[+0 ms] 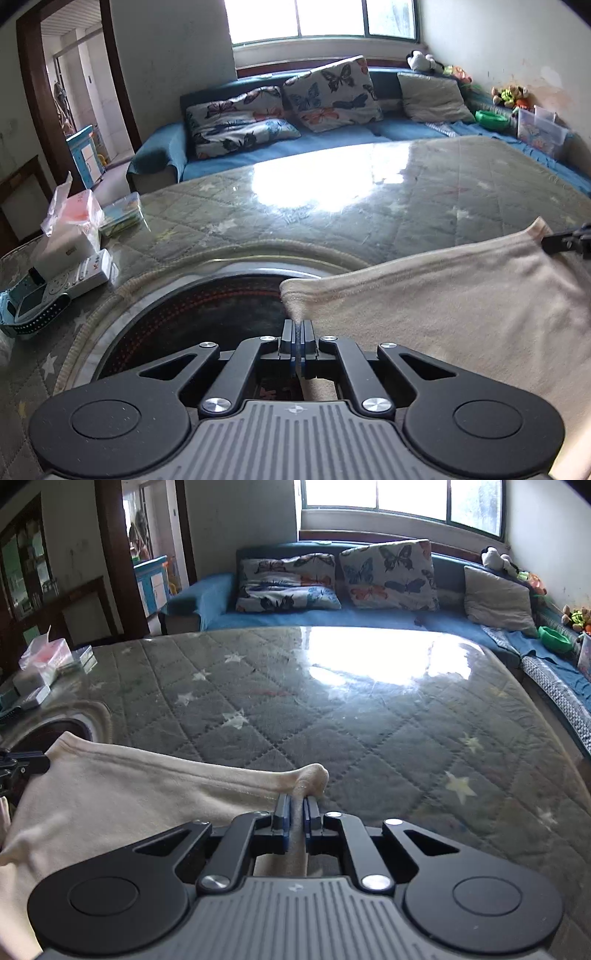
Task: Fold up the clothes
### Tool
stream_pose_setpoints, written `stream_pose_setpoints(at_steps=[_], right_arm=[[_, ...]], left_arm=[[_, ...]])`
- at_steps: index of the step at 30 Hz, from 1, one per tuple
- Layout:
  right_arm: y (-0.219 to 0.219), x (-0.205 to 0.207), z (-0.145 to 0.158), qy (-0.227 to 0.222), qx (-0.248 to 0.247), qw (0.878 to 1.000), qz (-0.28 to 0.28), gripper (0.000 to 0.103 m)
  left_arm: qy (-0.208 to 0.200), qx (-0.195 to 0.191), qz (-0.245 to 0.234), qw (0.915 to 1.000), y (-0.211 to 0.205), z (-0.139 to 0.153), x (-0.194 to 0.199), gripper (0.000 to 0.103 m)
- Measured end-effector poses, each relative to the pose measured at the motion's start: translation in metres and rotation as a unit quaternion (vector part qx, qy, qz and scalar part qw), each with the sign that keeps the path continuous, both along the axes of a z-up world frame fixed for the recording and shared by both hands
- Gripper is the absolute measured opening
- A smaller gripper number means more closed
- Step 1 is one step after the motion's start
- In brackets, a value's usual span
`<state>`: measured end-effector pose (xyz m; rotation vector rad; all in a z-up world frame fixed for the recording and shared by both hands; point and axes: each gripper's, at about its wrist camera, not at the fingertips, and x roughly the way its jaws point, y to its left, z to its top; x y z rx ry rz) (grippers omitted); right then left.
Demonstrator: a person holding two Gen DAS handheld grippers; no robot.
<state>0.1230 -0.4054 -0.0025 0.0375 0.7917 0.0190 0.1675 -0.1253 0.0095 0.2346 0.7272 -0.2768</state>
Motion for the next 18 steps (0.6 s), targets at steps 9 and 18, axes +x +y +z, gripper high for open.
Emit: stream_pose_setpoints(at_steps=[9,18], right_arm=[[0.027,-0.066,0.042,-0.029,-0.013,0.996,0.087,0.013],[0.090,-0.149,0.051,0.009,0.013,0.971,0.238,0.013]], left_arm=[[-0.004,-0.010,-0.005,0.9999,-0.003,0.011,-0.013,0.007],[-0.008,-0.009,-0.038,0.9992,-0.018,0.018,-0.034,0.007]])
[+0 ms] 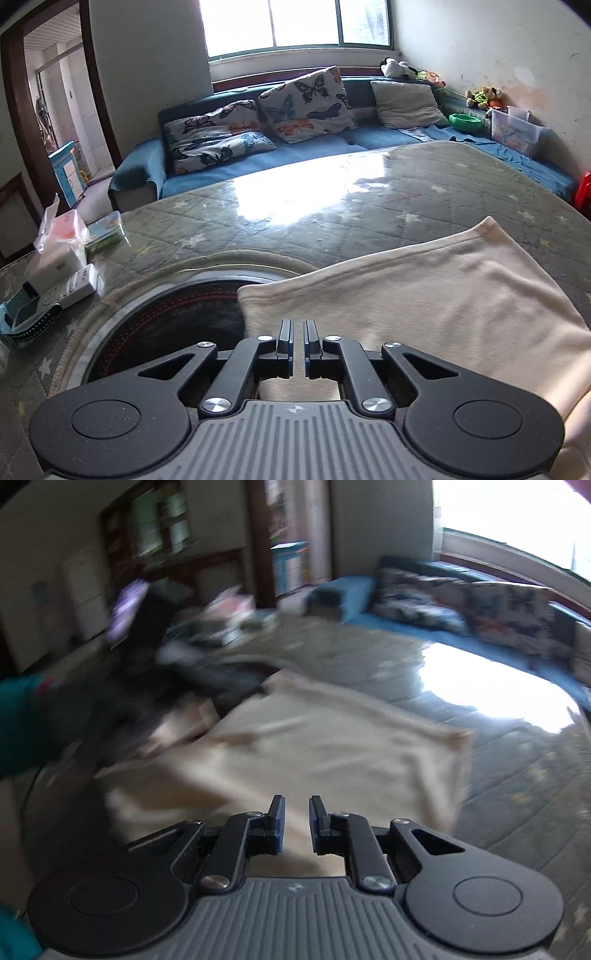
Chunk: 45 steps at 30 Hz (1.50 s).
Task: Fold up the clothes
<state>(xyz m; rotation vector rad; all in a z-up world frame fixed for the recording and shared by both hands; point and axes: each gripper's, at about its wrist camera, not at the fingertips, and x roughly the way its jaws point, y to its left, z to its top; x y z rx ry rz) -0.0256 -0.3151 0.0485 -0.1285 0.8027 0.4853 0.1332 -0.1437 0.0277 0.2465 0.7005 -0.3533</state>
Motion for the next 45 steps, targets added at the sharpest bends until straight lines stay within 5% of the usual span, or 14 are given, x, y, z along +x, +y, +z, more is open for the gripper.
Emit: stream_pose_setpoints(at_steps=[15,17,27,32,38,45], right_arm=[[0.043,-0.020,-0.036,0.012,-0.078,0.996,0.028,0.013],[0.040,-0.024,-0.035,0.008,-0.074,0.997,0.024,0.004],[0.017,-0.071,-0.010,0.018,-0.062,0.997,0.038,0.003],[0.015,-0.075,-0.009,0.022,-0.059,0.997,0.042,0.003],[0.018,-0.068,-0.006,-0.001,-0.058,0.998,0.034,0.012],[0.032,-0.065,-0.015,-0.009,-0.084,0.995,0.051,0.023]], left_arm=[[0.012,0.008,-0.010,0.9998,-0.010,-0.014,0.001,0.012],[0.015,0.009,-0.009,0.9998,-0.010,-0.016,0.002,0.012],[0.009,-0.008,-0.001,0.9999,0.000,-0.012,-0.003,0.022],[-0.018,-0.024,-0.026,0.9992,0.012,0.009,-0.038,0.022],[-0.038,-0.044,-0.122,0.9908,0.019,0.033,-0.117,0.022],[-0.008,-0.053,-0.206,0.9770,0.003,0.029,-0.180,0.022]])
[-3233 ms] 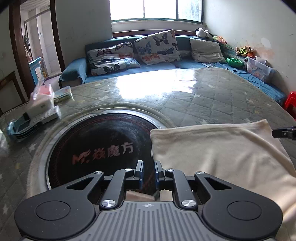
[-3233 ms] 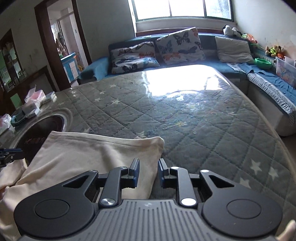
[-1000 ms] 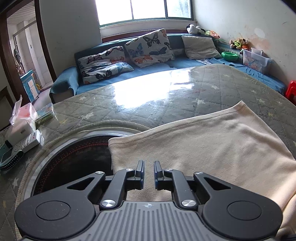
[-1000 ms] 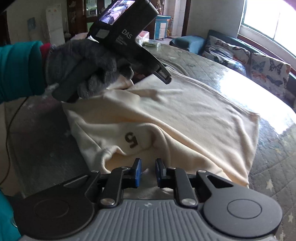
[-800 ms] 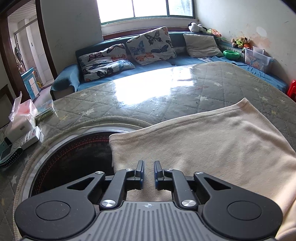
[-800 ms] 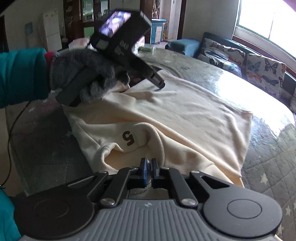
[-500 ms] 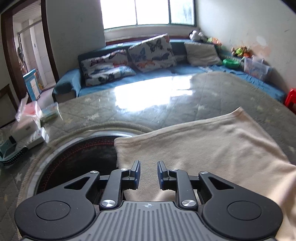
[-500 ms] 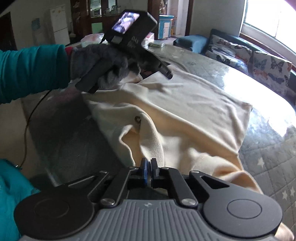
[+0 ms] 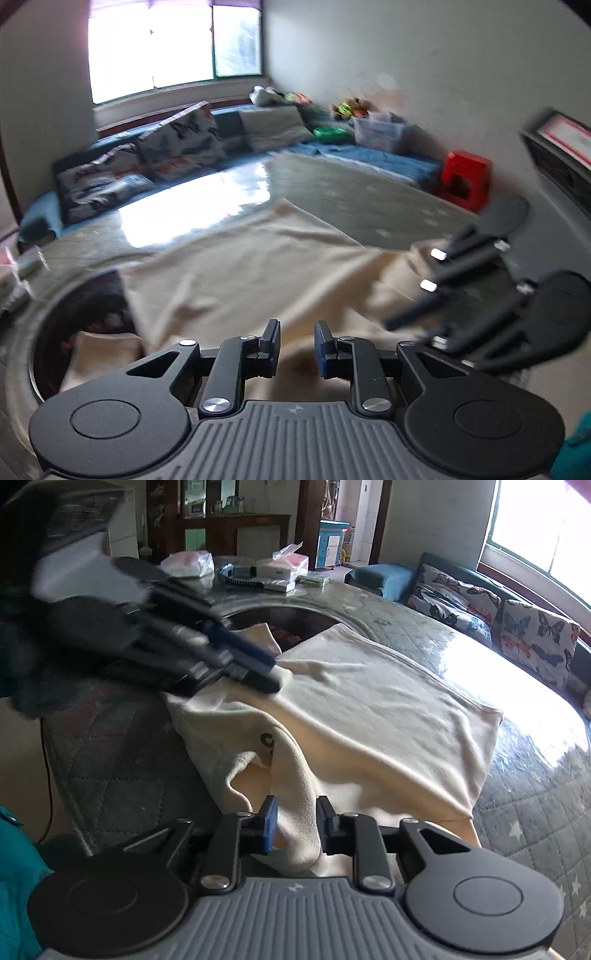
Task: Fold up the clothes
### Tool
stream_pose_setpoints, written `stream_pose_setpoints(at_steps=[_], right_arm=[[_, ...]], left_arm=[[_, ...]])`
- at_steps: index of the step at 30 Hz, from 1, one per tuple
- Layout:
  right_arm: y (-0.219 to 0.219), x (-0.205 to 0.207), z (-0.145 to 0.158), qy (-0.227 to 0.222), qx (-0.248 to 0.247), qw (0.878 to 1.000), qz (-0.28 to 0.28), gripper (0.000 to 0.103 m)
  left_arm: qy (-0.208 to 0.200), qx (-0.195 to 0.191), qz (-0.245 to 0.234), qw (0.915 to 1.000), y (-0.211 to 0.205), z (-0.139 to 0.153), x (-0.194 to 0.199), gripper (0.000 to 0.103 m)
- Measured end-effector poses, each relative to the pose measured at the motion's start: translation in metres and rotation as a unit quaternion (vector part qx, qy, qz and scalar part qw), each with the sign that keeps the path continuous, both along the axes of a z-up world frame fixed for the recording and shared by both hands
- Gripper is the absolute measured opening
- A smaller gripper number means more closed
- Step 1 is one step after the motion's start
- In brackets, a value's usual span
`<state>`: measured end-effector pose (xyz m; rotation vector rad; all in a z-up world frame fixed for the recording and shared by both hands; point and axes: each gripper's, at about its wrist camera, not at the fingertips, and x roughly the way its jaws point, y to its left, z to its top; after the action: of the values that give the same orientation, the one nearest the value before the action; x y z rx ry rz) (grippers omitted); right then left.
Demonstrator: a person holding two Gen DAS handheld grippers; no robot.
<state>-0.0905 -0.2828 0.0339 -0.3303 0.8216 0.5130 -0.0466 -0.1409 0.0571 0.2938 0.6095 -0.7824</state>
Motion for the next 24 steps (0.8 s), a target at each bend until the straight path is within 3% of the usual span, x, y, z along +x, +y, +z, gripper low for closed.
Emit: stream_pose_setpoints(at_steps=[12,13,14,15,21,23,24], right_arm=[[0.004,-0.002,-0.009,-0.006,-0.020,1.000,0.007,0.030],[0.004,-0.002,-0.010,-0.006,-0.021,1.000,0.008,0.030],[0.004,-0.002,-0.011,-0.006,-0.023,1.000,0.009,0.030],[0.004,-0.002,-0.012,-0.007,-0.025,1.000,0.011,0.030],[0.006,-0.006,-0.015,-0.025,-0.042,0.999,0.013,0.024],[0.004,-0.009,-0.012,-0.031,-0.041,0.999,0.008,0.011],[0.002,-0.012,-0.009,-0.032,-0.037,0.999,0.008,0.009]], left_arm=[[0.014,0.063,0.005,0.9979,-0.019,-0.027,-0.014,0.021],[0.015,0.067,0.009,0.9976,-0.019,-0.028,-0.014,0.019],[0.013,0.069,0.011,0.9975,-0.018,-0.030,-0.014,0.008],[0.012,0.071,0.012,0.9973,-0.017,-0.031,-0.015,0.007],[-0.031,0.021,0.017,0.9992,0.000,-0.017,-0.036,0.004],[-0.046,-0.003,0.009,0.9989,0.010,-0.008,-0.046,0.004],[-0.045,-0.010,0.000,0.9989,0.015,-0.006,-0.050,0.004]])
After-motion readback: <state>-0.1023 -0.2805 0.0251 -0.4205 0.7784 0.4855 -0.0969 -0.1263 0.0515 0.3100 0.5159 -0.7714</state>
